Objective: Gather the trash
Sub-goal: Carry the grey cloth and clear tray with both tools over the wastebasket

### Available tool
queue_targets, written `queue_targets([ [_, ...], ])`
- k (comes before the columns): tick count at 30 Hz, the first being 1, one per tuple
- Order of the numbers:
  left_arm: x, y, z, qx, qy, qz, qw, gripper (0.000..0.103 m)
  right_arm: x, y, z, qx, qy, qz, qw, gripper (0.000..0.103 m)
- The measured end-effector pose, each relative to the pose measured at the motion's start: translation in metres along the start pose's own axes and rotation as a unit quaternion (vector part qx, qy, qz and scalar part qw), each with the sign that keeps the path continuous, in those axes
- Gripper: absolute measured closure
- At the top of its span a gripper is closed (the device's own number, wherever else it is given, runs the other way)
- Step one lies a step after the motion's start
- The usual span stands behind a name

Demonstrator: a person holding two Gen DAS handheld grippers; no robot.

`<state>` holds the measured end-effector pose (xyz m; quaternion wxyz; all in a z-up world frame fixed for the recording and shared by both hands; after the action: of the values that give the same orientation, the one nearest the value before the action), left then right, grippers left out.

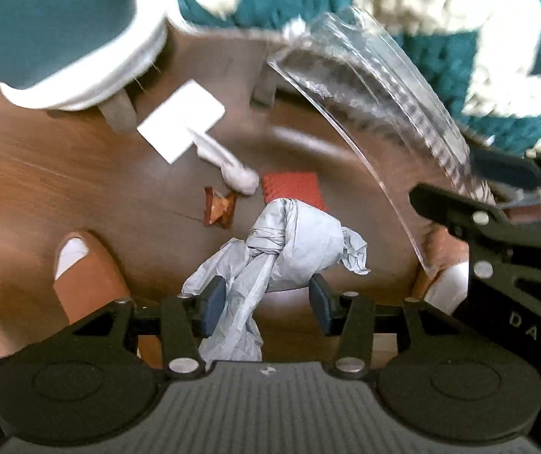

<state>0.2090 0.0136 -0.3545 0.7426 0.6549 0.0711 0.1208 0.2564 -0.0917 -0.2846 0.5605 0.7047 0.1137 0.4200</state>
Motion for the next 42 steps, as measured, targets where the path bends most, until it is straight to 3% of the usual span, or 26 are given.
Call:
queue_targets([
  [11, -0.005, 0.129, 0.002, -0.038, -0.003, 0.143, 0.9890, 0.056, 0.048, 0.126, -0.028, -0.033, 0.023, 0.112, 0.993, 0.059],
  [21, 0.022, 0.231, -0.037, -0.055, 0.028, 0.262, 0.9630, 0.056, 0.109, 0.192, -0.053, -0.041, 0.033, 0.187, 0.981, 0.059],
  [29, 0.074, 0.298, -0.099, -0.040, 0.073, 0.336, 0.9381, 0.056, 0.180, 0.207, -0.076, -0.045, 0.053, 0.221, 0.973, 0.059],
  [35, 0.123, 0.333, -0.147, -0.019, 0.095, 0.372, 0.9231, 0.055, 0.236, 0.188, -0.087, -0.039, 0.047, 0.225, 0.973, 0.059],
  [39, 0.157, 0.334, -0.178, -0.004, 0.117, 0.377, 0.9188, 0.055, 0.266, 0.162, -0.093, -0.025, 0.029, 0.215, 0.976, 0.058],
  [42, 0.178, 0.326, -0.203, 0.007, 0.132, 0.365, 0.9218, 0.055, 0.291, 0.136, -0.097, -0.019, 0.023, 0.202, 0.979, 0.058],
])
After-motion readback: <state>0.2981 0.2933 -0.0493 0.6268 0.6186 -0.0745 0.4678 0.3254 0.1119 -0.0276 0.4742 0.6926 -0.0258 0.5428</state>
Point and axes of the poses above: each gripper's, at about its wrist camera, not at the fingertips, and y roughly against the way its jaws point, z to its right, x to its top, the point moved 10 cm from there along -y, roughly the way its jaws point, and after that the axes turned 1 degree about -z, right-handed, at the moved point
